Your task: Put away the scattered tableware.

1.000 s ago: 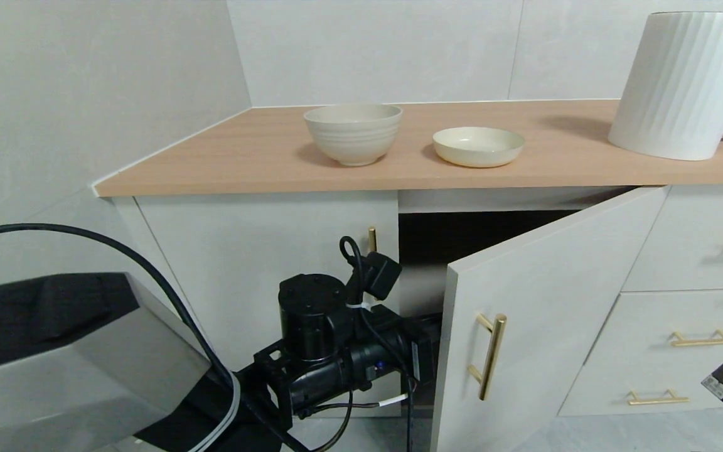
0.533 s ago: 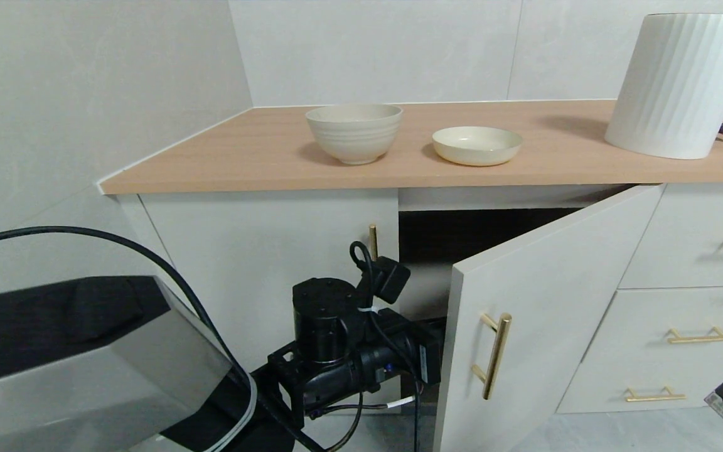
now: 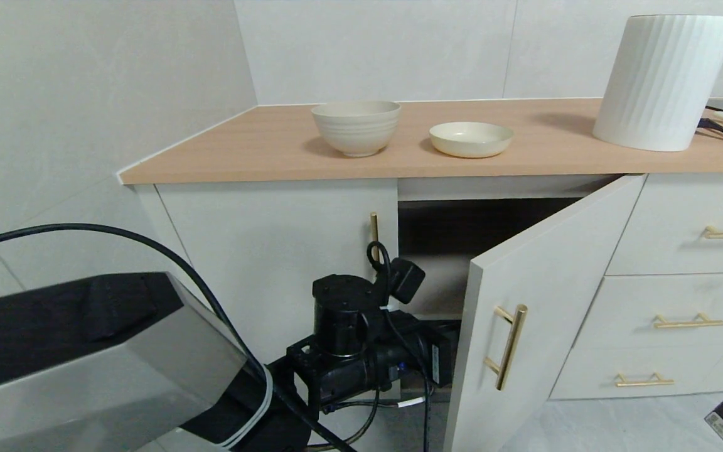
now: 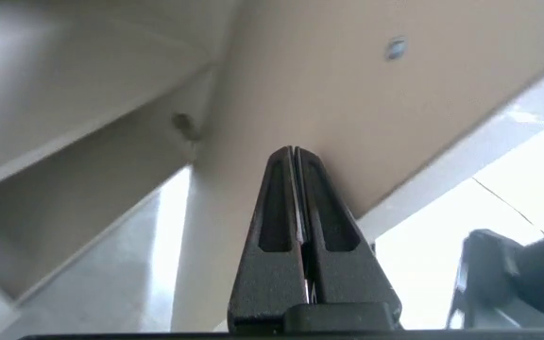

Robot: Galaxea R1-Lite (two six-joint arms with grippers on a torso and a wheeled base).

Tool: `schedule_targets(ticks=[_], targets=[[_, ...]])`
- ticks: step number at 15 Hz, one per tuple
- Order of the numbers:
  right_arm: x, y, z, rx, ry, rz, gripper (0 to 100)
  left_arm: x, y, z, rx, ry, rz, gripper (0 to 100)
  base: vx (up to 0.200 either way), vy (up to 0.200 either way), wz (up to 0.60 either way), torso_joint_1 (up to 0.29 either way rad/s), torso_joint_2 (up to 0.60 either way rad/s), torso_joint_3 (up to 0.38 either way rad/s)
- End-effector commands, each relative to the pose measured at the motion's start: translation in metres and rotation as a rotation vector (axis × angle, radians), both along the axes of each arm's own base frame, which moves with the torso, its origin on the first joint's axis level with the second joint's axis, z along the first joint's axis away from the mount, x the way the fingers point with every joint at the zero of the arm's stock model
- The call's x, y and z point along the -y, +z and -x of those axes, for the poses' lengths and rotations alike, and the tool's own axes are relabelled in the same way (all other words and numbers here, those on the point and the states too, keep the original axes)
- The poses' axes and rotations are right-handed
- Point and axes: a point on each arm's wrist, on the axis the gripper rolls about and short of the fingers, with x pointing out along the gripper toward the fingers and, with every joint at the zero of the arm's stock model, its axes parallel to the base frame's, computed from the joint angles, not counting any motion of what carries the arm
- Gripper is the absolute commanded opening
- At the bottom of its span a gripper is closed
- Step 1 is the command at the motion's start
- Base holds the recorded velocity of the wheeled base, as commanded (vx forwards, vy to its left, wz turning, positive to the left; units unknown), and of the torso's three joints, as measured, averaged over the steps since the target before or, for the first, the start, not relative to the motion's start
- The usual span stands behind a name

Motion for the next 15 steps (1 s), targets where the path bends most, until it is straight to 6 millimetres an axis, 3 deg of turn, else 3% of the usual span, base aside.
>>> schedule_targets(ticks=[1, 6, 11, 13, 15], targets=[[0.0, 0.0, 0.0, -0.001, 0.003, 0.0, 100, 0.006, 0.003, -0.002, 0.008, -0.005, 0.008, 0, 0.0, 0.0, 0.0, 0.0, 0.0, 0.0], [0.0, 0.0, 0.001, 0.001, 0.008, -0.002, 100, 0.019, 0.003, 0.0, 0.008, -0.026, 0.009, 0, 0.0, 0.0, 0.0, 0.0, 0.0, 0.0], [0.011, -0.003, 0.019, 0.078, 0.19, -0.062, 100, 0.086, 0.033, 0.065, 0.025, -0.26, 0.047, 0, 0.0, 0.0, 0.0, 0.0, 0.0, 0.0], [0.013, -0.001, 0.022, 0.095, 0.209, -0.084, 100, 0.08, 0.047, 0.077, 0.039, -0.273, 0.072, 0, 0.0, 0.0, 0.0, 0.0, 0.0, 0.0], [0.012, -0.001, 0.021, 0.088, 0.209, -0.08, 100, 0.043, 0.067, 0.066, 0.025, -0.197, 0.14, 0, 0.0, 0.0, 0.0, 0.0, 0.0, 0.0]])
